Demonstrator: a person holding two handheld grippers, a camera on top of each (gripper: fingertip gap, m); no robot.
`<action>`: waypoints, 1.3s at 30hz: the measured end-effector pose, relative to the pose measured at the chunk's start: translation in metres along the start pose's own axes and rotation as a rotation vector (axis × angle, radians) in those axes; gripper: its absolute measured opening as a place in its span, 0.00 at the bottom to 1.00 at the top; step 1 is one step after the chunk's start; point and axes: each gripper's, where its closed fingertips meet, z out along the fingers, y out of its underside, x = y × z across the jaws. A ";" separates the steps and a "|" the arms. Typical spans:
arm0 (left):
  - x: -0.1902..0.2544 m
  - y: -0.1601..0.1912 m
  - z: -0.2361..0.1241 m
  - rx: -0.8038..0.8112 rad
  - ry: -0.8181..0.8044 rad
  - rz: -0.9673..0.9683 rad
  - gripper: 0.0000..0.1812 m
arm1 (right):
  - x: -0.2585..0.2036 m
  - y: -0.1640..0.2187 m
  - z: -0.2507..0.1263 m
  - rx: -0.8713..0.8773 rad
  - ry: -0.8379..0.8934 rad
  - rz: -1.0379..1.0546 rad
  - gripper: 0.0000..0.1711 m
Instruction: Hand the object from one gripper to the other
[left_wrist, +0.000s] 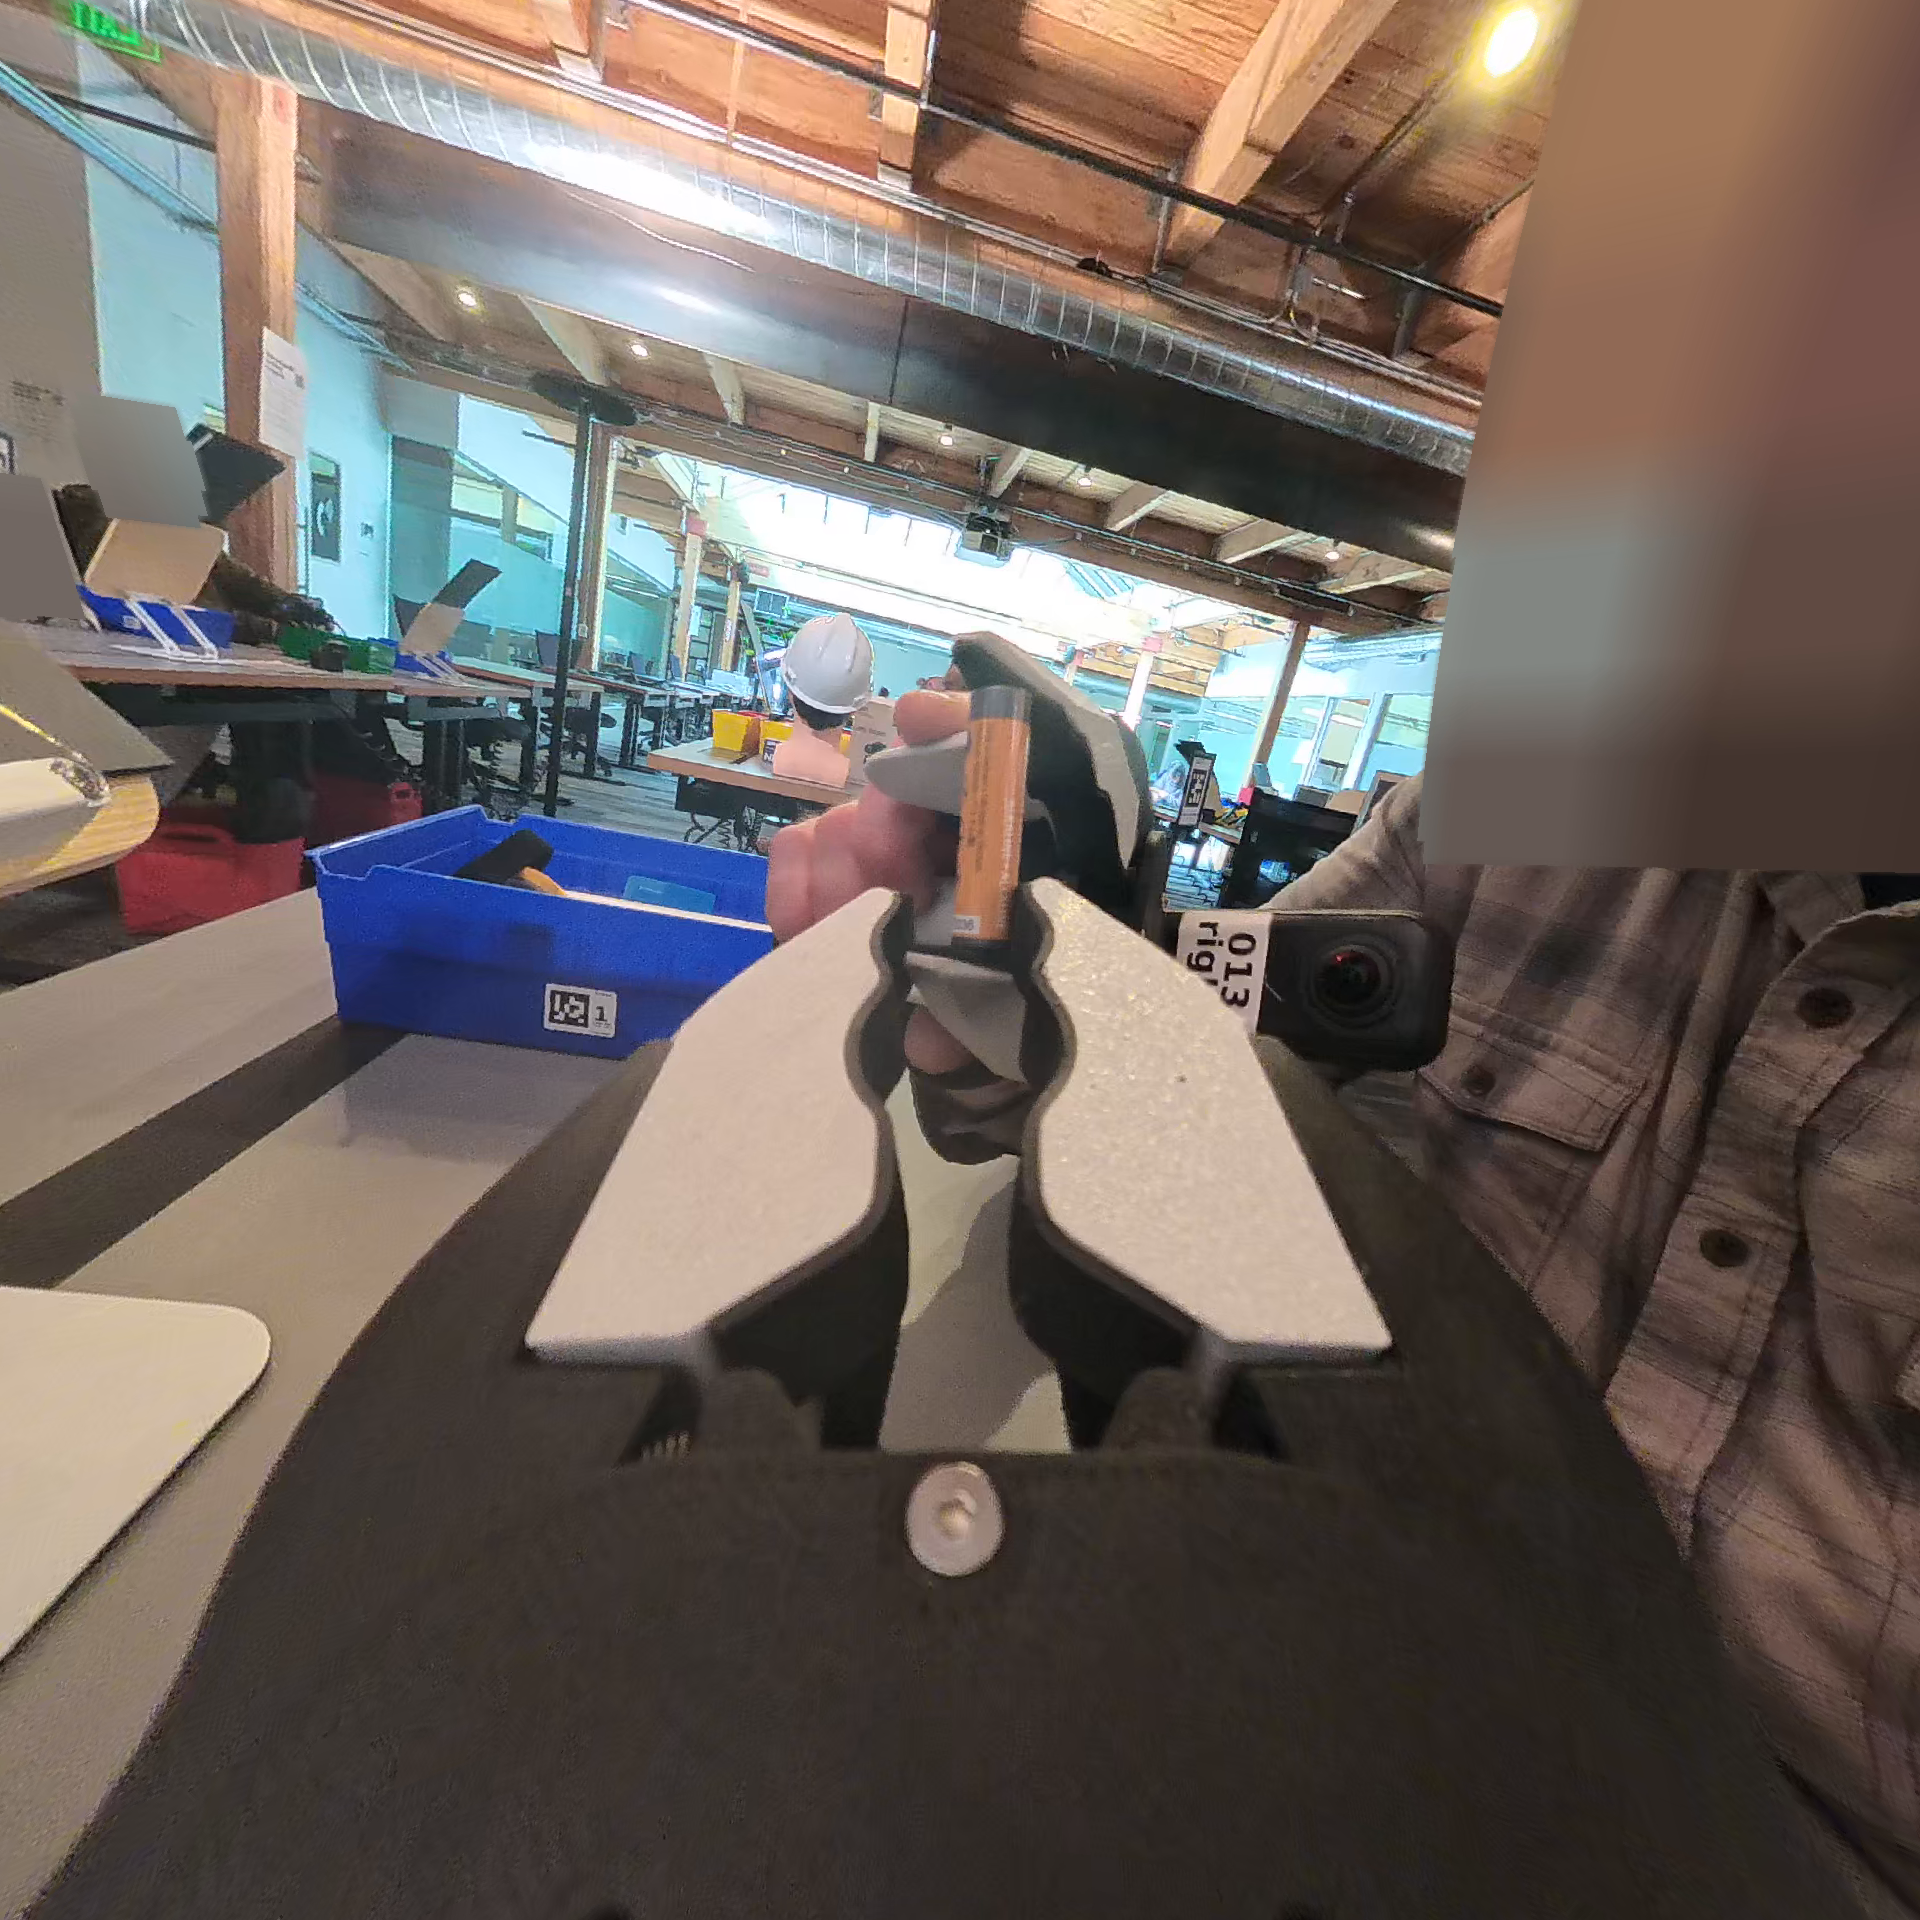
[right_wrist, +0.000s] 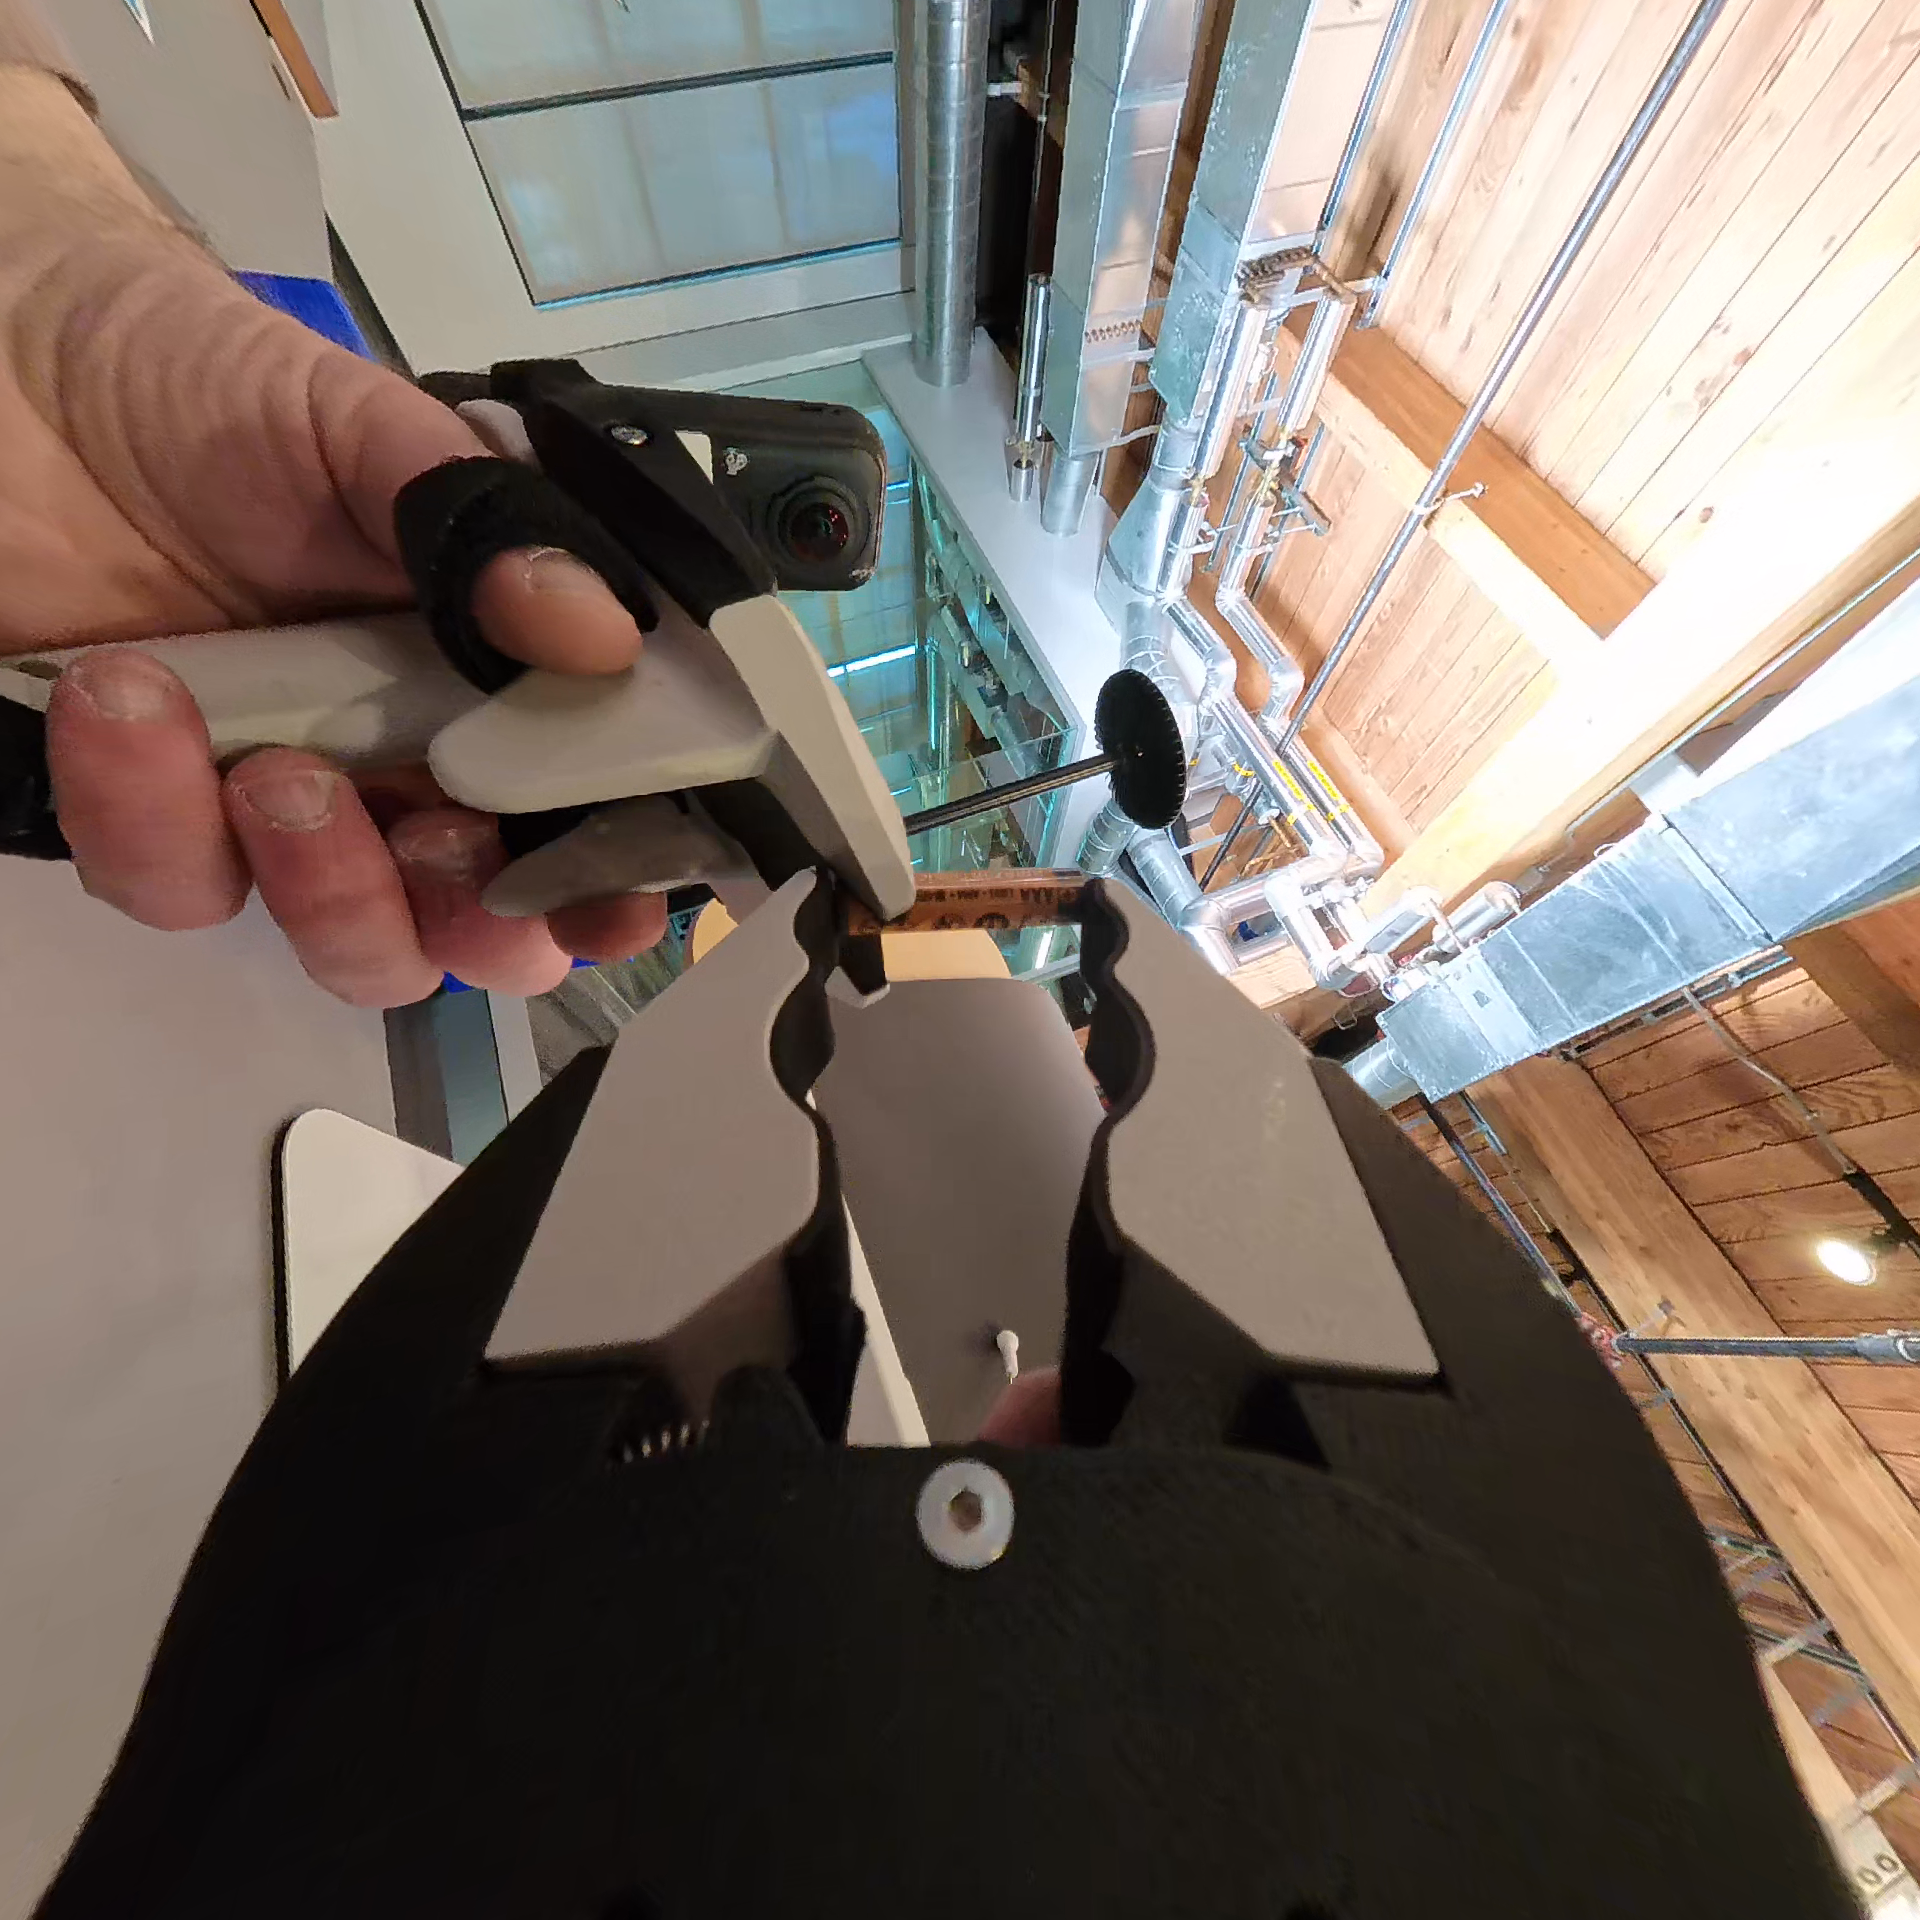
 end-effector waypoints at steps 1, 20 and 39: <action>0.001 0.000 0.000 -0.003 0.007 0.009 0.09 | 0.000 -0.002 -0.001 0.010 -0.002 -0.002 0.26; 0.005 0.016 -0.002 -0.190 0.000 0.094 0.08 | -0.032 -0.007 -0.010 0.083 -0.269 0.000 0.05; -0.144 0.164 -0.030 -0.918 -0.645 0.178 0.43 | -0.009 0.117 -0.028 -0.250 -0.381 0.181 0.09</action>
